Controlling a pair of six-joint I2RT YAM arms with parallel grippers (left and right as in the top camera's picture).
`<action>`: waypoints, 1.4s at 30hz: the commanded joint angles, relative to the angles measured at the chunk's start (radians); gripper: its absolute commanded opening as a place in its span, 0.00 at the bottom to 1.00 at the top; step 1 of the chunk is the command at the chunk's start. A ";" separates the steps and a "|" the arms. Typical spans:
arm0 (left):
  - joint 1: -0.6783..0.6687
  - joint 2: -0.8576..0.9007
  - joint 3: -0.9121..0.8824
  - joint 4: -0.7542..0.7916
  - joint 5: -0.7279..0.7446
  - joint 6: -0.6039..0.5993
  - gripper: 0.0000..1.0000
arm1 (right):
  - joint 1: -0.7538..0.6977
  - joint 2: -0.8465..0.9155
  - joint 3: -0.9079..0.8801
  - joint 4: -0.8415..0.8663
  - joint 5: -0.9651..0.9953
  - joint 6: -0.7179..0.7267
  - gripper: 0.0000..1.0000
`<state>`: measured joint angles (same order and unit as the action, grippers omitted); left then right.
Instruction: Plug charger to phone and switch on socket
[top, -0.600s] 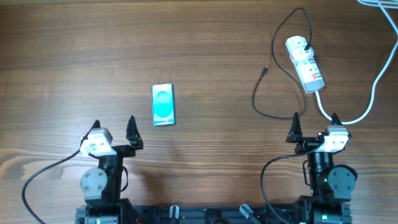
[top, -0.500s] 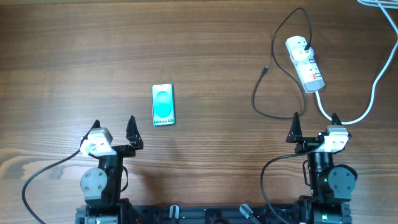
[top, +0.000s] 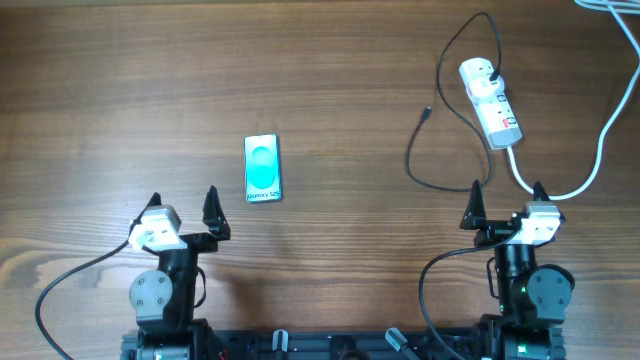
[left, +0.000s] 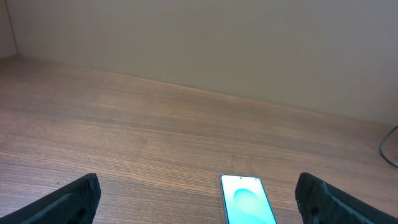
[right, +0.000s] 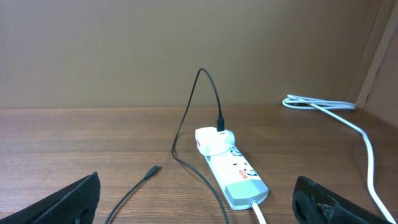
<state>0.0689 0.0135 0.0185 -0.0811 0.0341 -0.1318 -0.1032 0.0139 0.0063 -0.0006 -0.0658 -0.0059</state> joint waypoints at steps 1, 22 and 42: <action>0.007 -0.009 -0.013 0.006 -0.009 0.023 1.00 | 0.002 -0.010 -0.002 0.003 0.014 -0.013 1.00; 0.007 -0.009 -0.013 0.007 -0.009 0.023 1.00 | 0.002 -0.010 -0.002 0.003 0.014 -0.013 1.00; 0.007 0.040 0.148 -0.141 0.047 0.024 1.00 | 0.002 -0.010 -0.002 0.003 0.014 -0.013 1.00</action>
<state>0.0689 0.0261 0.0780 -0.1940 0.0647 -0.1318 -0.1032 0.0139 0.0063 -0.0006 -0.0658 -0.0059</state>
